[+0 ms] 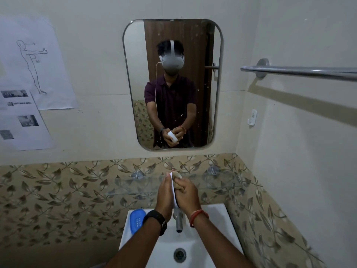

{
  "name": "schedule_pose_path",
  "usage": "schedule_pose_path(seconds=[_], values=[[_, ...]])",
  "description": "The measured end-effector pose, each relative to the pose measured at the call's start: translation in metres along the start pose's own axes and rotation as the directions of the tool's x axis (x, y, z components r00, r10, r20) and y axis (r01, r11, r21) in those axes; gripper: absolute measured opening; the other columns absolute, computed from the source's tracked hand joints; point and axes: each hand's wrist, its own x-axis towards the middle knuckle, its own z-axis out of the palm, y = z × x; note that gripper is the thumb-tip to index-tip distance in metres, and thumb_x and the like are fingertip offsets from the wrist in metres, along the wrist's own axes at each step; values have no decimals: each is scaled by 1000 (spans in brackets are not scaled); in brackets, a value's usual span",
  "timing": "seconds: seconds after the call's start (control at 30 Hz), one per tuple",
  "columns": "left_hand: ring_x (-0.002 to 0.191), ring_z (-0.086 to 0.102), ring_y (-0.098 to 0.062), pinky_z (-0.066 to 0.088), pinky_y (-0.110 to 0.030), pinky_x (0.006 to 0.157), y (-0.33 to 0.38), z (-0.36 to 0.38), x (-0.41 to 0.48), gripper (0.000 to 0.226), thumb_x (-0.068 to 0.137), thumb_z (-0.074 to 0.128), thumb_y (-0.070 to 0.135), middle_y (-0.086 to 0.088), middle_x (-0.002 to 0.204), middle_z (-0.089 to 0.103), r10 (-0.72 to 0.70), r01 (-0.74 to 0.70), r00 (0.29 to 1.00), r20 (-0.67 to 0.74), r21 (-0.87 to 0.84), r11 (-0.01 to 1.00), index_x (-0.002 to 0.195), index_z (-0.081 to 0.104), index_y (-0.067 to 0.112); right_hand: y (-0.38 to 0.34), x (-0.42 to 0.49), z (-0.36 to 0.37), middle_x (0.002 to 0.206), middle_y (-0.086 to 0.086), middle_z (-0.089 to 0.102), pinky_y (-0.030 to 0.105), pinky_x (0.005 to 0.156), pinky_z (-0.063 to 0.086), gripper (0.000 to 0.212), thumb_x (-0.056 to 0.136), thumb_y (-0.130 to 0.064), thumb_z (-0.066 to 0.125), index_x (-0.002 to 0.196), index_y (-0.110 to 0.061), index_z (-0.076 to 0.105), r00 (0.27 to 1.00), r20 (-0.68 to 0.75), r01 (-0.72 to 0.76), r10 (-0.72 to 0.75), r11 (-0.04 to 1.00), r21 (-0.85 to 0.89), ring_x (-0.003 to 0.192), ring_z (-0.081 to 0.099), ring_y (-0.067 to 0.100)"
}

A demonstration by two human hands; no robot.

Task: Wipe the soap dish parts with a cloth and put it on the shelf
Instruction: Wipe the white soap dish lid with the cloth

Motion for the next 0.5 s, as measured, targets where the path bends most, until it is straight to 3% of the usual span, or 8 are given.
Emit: schedule_pose_path(seconds=[0.1,0.2,0.3,0.4,0.5], values=[[101,74,-20,59,-38,88,-5,2,-2,47,106,34,52,-6,107,78,10,-10,1000,7,37,999,111,72,24,2,3,-4,92,-4,64,18,71,54,16,91,-12,62,98,-17,75,995,-69,53,-67,981,-189,83,64,7],[101,74,-15,60,-33,86,-5,6,-2,46,106,35,51,-5,110,76,9,-10,1000,20,40,999,118,70,24,-1,3,-7,91,-3,64,18,70,53,13,92,-14,62,95,-16,75,985,-170,-32,13,994,-108,81,64,9],[93,75,-17,61,-28,72,2,4,2,42,105,38,51,-8,104,76,-21,21,999,-29,18,1000,109,71,25,7,-3,-11,91,1,66,9,69,49,14,94,-12,61,94,-9,74,998,56,47,-43,995,-85,80,63,2],[110,67,-32,56,-51,98,6,0,5,42,103,40,52,-12,119,68,-95,93,992,-79,-30,995,126,62,25,16,-8,-21,86,-1,63,8,68,49,18,92,0,55,97,-1,73,969,230,127,-93,982,-137,76,62,1],[109,69,-25,57,-45,98,3,4,1,44,105,37,49,-10,120,71,-30,31,999,-25,37,999,129,64,24,11,-5,-21,85,0,63,9,64,50,18,92,-6,58,95,-9,75,991,102,107,-88,973,-203,74,62,3]])
